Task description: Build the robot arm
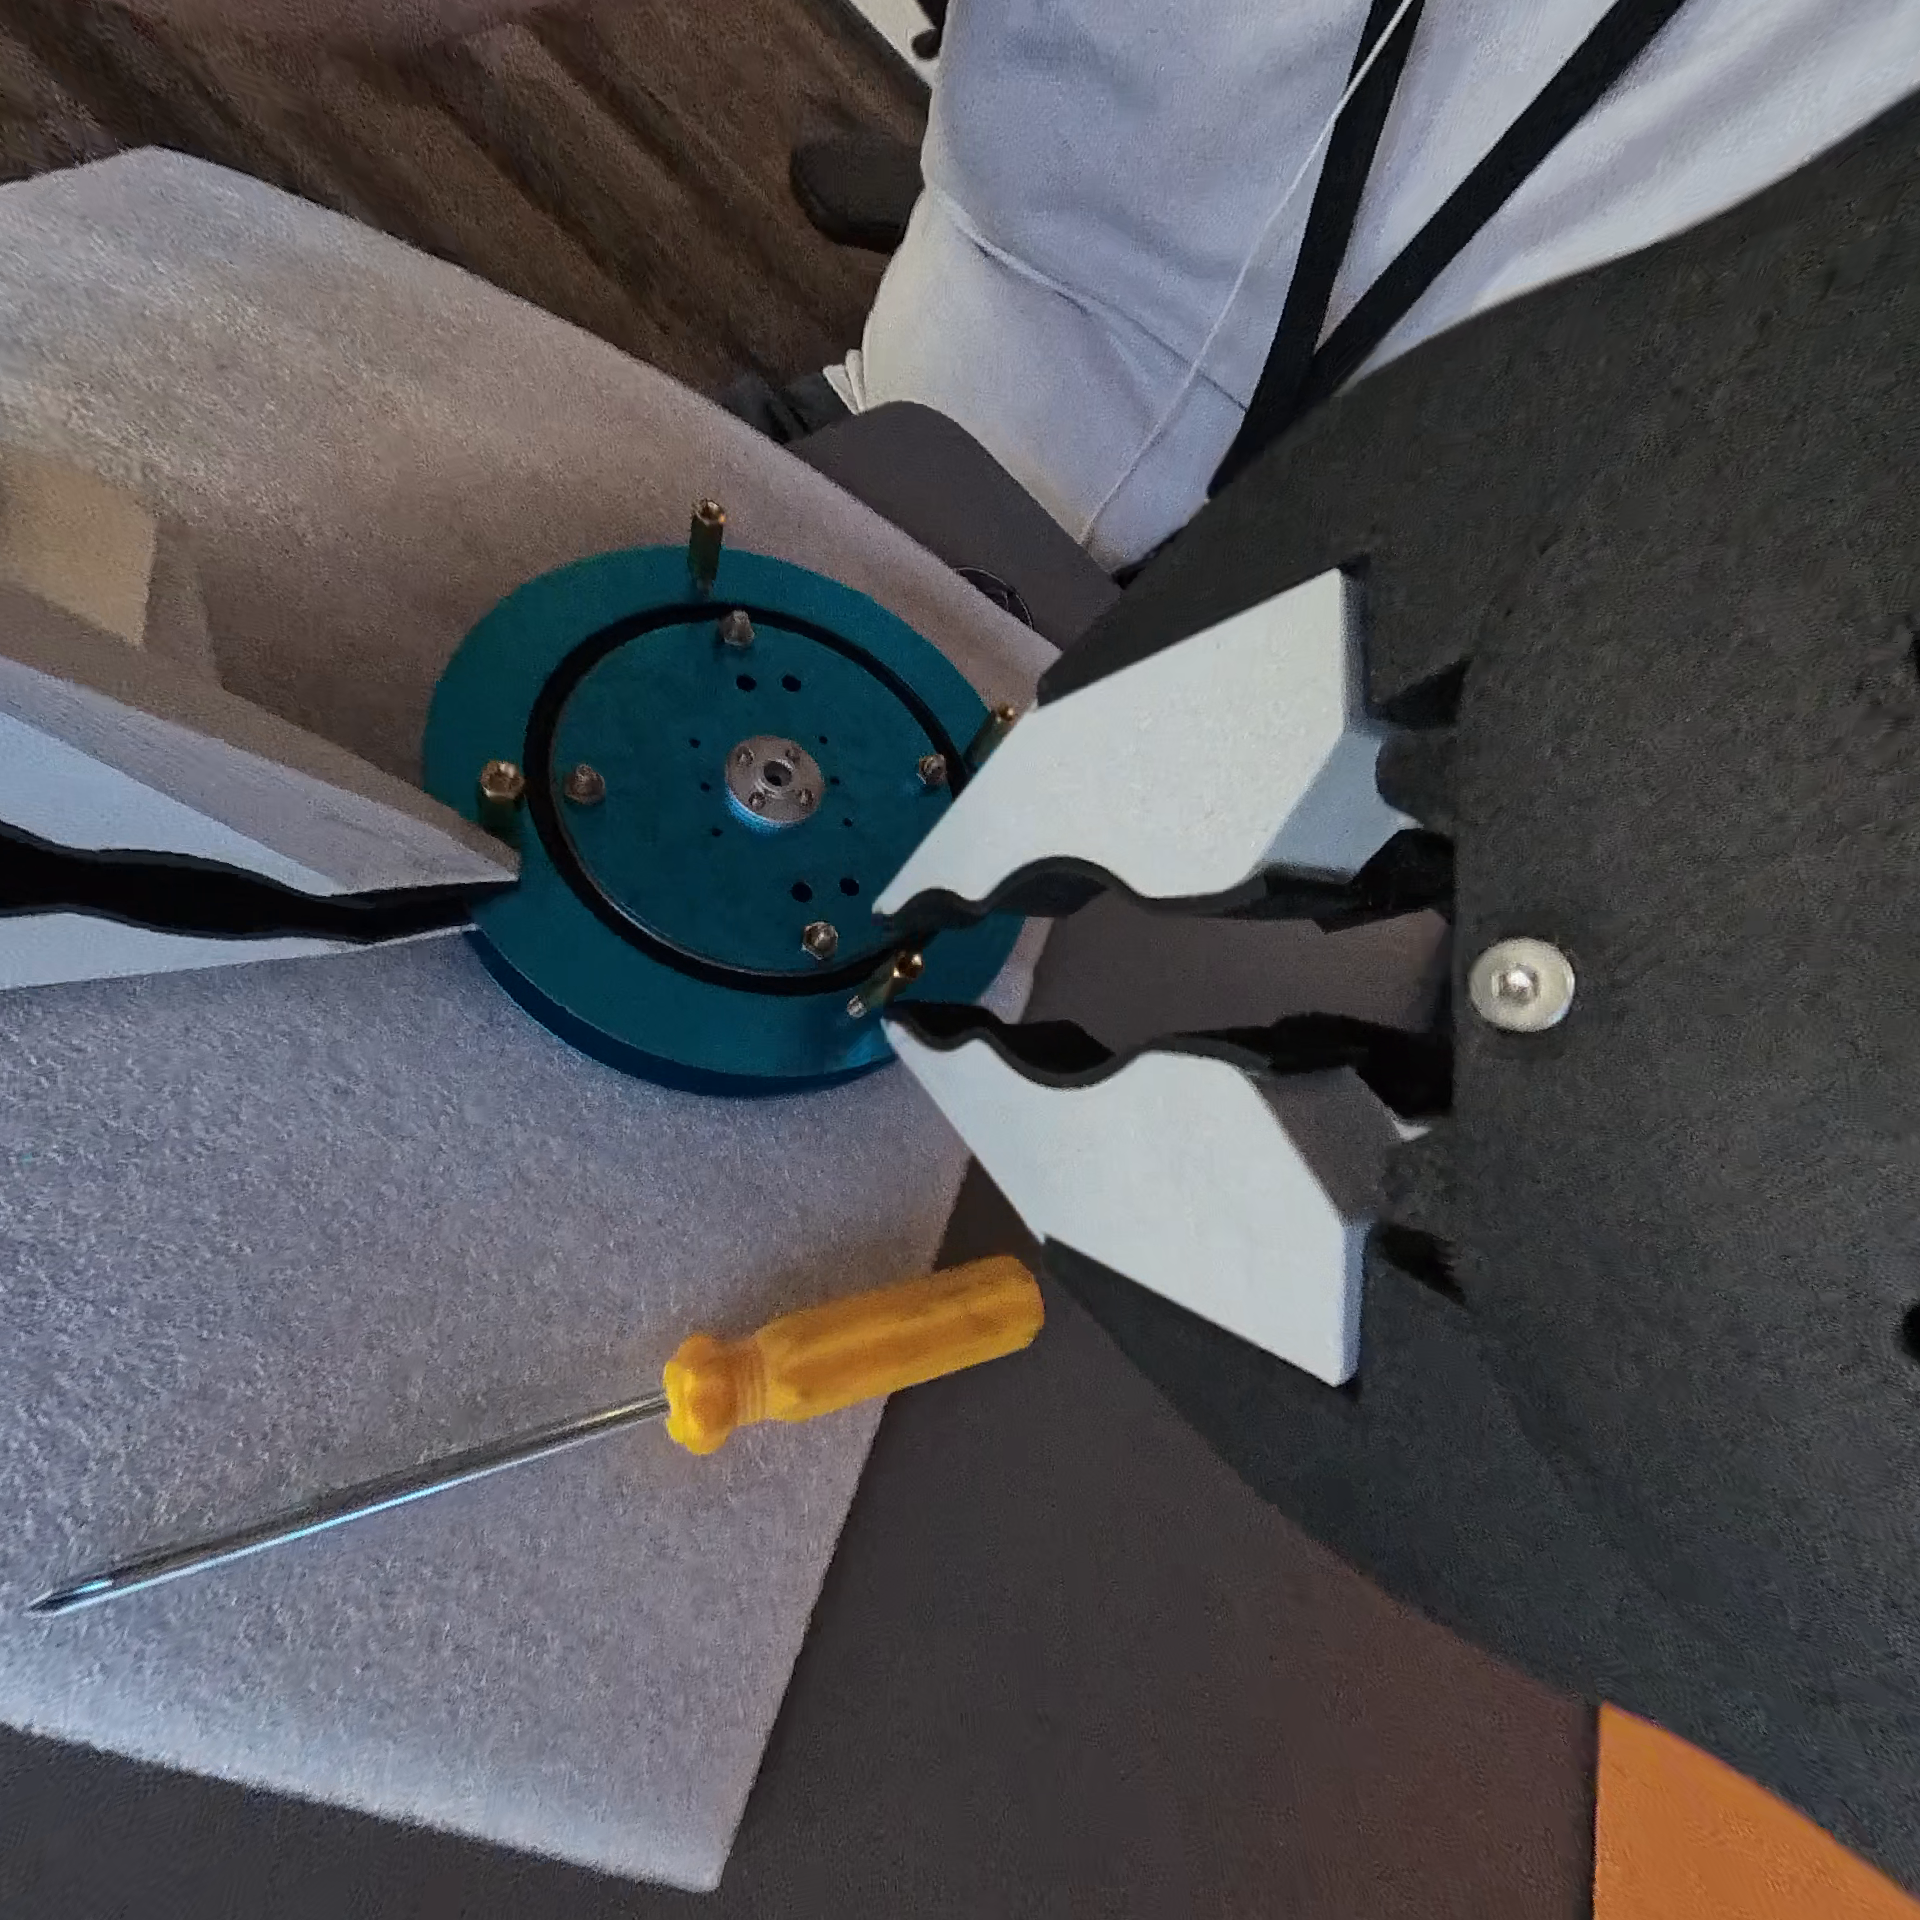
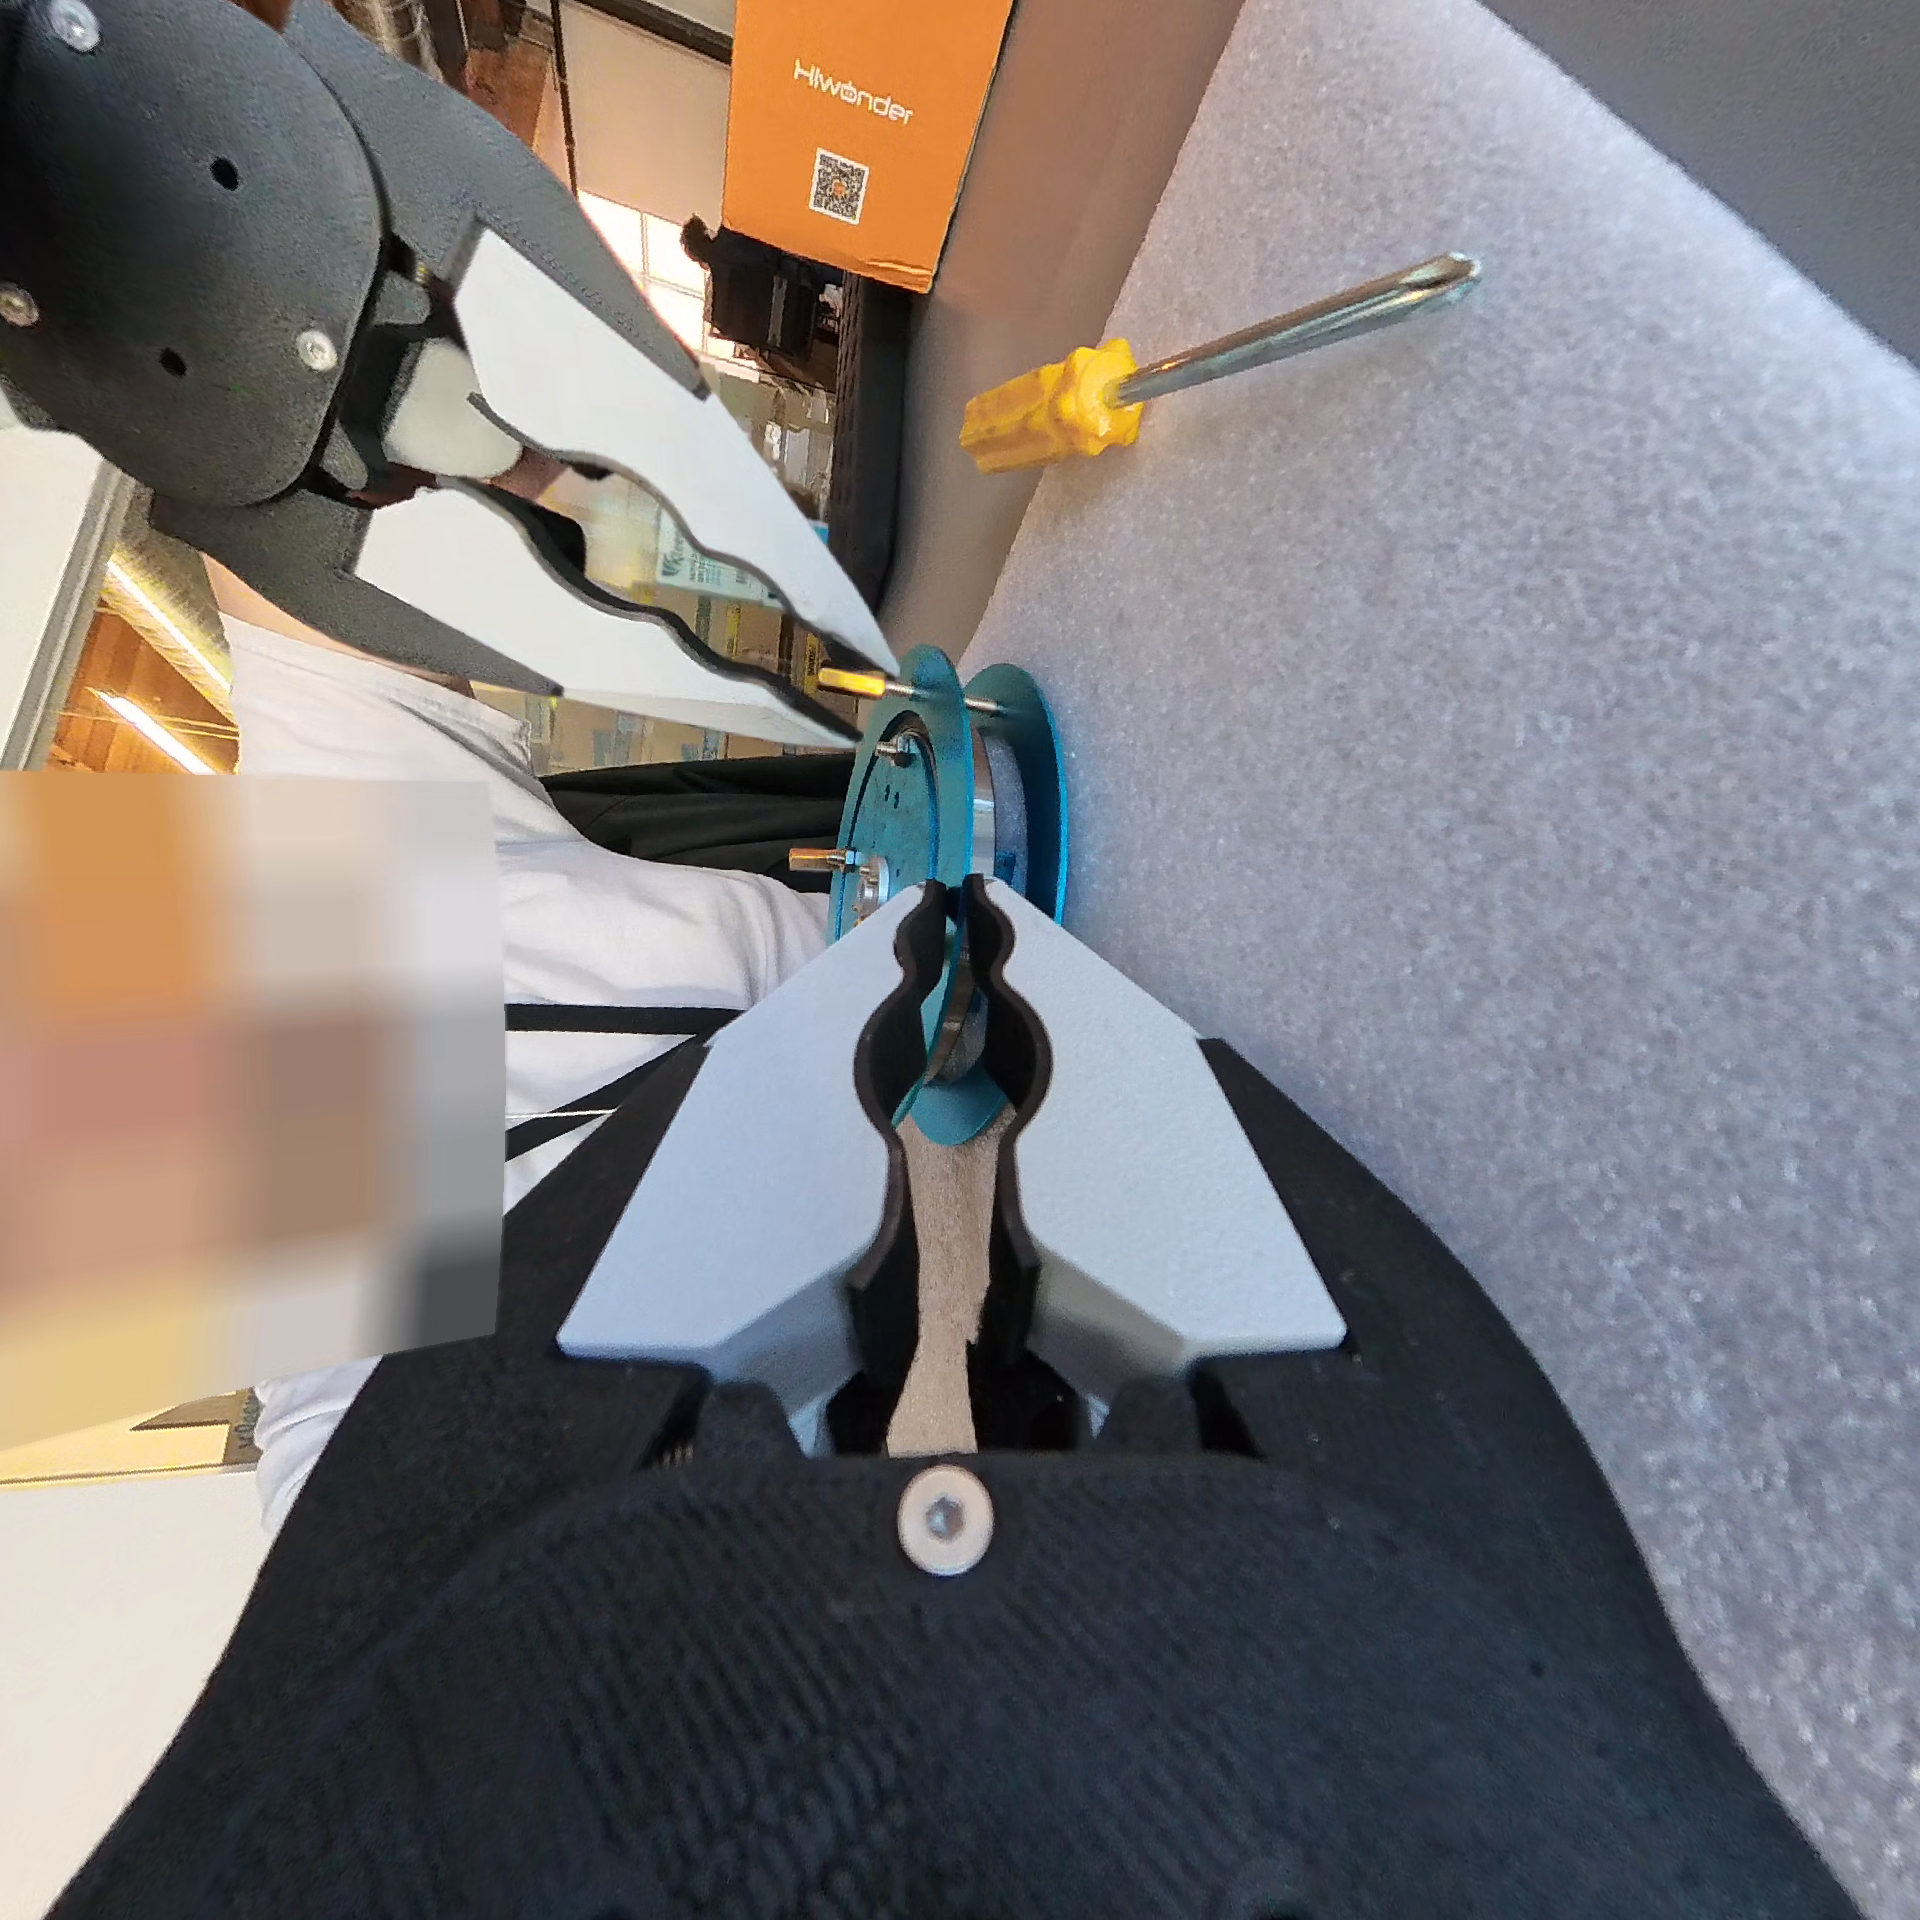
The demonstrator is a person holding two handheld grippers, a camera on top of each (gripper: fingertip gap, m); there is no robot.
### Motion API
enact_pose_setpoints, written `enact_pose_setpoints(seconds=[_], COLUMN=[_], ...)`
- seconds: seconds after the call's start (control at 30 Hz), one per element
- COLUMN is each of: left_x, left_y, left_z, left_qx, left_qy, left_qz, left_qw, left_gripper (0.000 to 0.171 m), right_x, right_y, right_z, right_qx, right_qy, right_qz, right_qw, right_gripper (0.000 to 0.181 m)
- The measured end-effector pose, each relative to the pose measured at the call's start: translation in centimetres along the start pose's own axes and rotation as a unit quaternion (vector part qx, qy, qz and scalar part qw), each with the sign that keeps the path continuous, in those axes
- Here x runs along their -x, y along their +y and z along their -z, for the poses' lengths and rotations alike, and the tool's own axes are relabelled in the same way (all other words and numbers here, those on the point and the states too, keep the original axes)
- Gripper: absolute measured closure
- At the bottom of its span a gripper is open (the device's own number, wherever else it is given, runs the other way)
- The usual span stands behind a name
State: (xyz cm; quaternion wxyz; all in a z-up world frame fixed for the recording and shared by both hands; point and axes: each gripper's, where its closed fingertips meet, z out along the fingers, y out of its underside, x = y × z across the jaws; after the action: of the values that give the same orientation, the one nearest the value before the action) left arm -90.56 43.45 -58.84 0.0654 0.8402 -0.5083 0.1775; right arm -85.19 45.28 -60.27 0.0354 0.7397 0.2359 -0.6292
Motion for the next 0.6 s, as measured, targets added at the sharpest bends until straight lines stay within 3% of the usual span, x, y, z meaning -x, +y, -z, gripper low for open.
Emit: enact_pose_setpoints(seconds=[0.13,0.27,0.33,0.4,0.47,0.53,0.6], left_x=[0.4,0.7,0.9,1.1,1.1,0.7,0.2], left_y=[-0.1,0.3,0.2,0.2,0.0,0.0,0.2], left_z=[0.0,0.1,0.2,0.3,0.2,0.2,0.3], left_qx=[-0.002,0.064,0.106,0.138,0.137,0.123,0.104], left_qy=[-0.006,-0.051,-0.084,-0.110,-0.118,-0.098,-0.069], left_qz=[-0.004,-0.142,-0.256,-0.367,-0.424,-0.419,-0.380], left_qw=[1.000,0.986,0.957,0.913,0.887,0.894,0.917], left_gripper=[0.165,0.166,0.167,0.167,0.167,0.164,0.139], right_x=[0.0,0.0,0.0,0.0,0.0,0.0,0.0], right_y=[0.0,0.0,0.0,0.0,0.0,0.0,0.0], right_z=[0.0,0.0,0.0,0.0,0.0,0.0,0.0], right_qx=[-0.001,-0.001,-0.001,-0.002,-0.001,-0.001,-0.001], right_qy=[0.000,0.001,0.001,0.000,0.000,-0.001,-0.002], right_qz=[0.001,-0.001,-0.002,-0.001,-0.001,0.000,0.001], right_qw=[1.000,1.000,1.000,1.000,1.000,1.000,1.000], right_gripper=[0.179,0.179,0.179,0.179,0.179,0.179,0.179])
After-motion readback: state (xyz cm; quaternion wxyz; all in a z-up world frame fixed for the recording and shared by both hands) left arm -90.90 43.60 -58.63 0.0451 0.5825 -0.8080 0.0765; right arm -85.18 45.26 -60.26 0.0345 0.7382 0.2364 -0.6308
